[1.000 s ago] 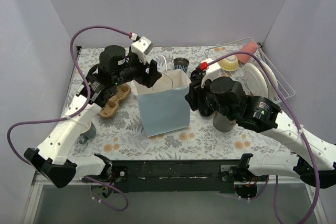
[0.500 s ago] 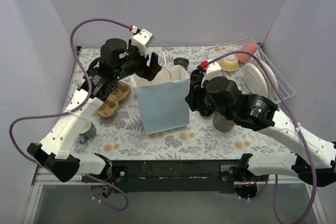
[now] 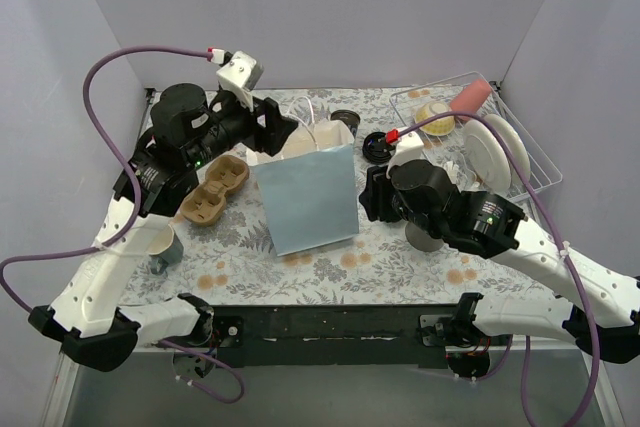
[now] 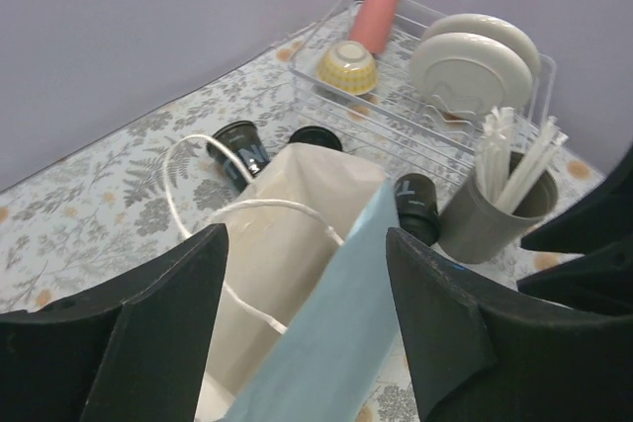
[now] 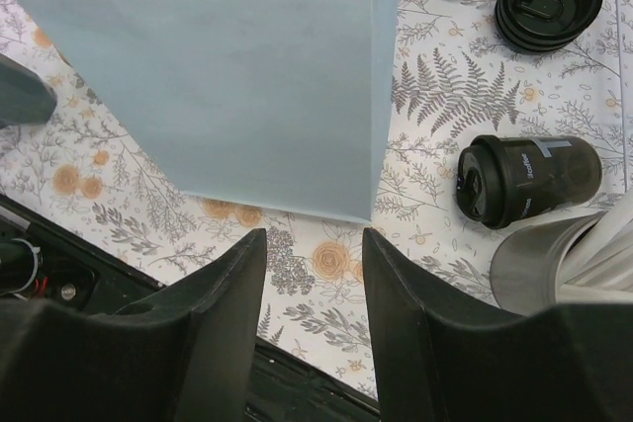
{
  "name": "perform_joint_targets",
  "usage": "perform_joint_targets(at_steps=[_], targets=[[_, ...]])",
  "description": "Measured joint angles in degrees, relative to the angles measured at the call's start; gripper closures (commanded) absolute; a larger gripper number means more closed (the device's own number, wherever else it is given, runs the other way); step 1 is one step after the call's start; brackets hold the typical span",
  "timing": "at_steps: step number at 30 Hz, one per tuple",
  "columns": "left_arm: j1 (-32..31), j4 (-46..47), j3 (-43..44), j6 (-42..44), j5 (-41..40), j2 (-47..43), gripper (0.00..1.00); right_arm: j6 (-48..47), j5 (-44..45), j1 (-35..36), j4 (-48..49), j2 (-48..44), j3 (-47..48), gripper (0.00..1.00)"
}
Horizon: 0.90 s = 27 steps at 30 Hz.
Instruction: Pack the takeout coffee
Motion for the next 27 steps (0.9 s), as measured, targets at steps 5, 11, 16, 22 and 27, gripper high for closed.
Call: perform_joint_targets(at_steps=[5,11,16,22,27], targets=[[-0.02,-0.07,-0.31,-1.57,-9.55,0.04,0.36,-0.04,-0.24,0.00,1.25,0.02,0.00,0.49],[0.07,-1.66,2.47,-1.18,-16.55,5.07,0.36,-0.04,-1.09,0.00,1.29,0.07,0.22,0.50],[0.50,-4.20,2.38,1.66,-12.26,8.66,0.35,0.26,-1.75,0.00,1.29,-0.44,0.22,0.50],[0.57,-6.88,2.40,5.46,-0.22,12.55,0.33,0.52,-1.75,0.00,1.29,-3.56,-0.20,0.50],[0.57,-7.72,5.40,9.62,6.05,16.68,0.33,0.57,-1.57,0.00,1.05,-6.29,-0.70,0.49]])
